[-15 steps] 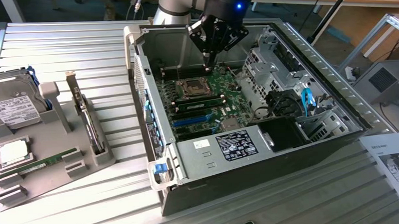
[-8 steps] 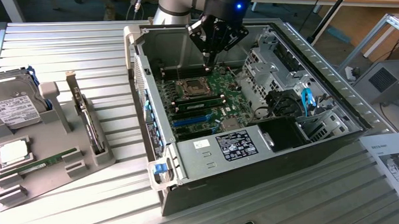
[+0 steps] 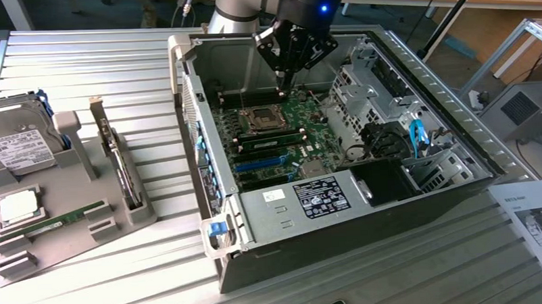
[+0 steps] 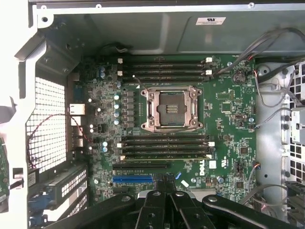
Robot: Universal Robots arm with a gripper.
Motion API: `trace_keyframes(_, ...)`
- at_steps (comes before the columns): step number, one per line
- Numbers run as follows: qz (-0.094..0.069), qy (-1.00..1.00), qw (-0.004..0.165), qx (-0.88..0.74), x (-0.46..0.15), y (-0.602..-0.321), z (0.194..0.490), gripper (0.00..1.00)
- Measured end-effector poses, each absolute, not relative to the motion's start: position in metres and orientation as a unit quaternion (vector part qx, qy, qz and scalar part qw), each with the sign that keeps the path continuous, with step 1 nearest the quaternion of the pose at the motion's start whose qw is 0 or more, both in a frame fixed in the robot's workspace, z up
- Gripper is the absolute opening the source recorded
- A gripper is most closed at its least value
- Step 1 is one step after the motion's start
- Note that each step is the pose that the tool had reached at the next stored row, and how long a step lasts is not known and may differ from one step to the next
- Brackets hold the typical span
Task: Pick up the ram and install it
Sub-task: 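Press down the ram until it locks into place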
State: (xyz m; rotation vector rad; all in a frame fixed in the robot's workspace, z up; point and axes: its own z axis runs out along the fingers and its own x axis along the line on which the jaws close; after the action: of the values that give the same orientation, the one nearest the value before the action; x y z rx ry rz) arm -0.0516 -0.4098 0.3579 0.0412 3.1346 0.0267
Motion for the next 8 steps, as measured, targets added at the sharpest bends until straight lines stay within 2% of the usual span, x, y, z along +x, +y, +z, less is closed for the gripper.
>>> trace_keyframes(8,0.009,1.000,0.003,0.018,-0.0517,-0.4098,0.3590,0.11)
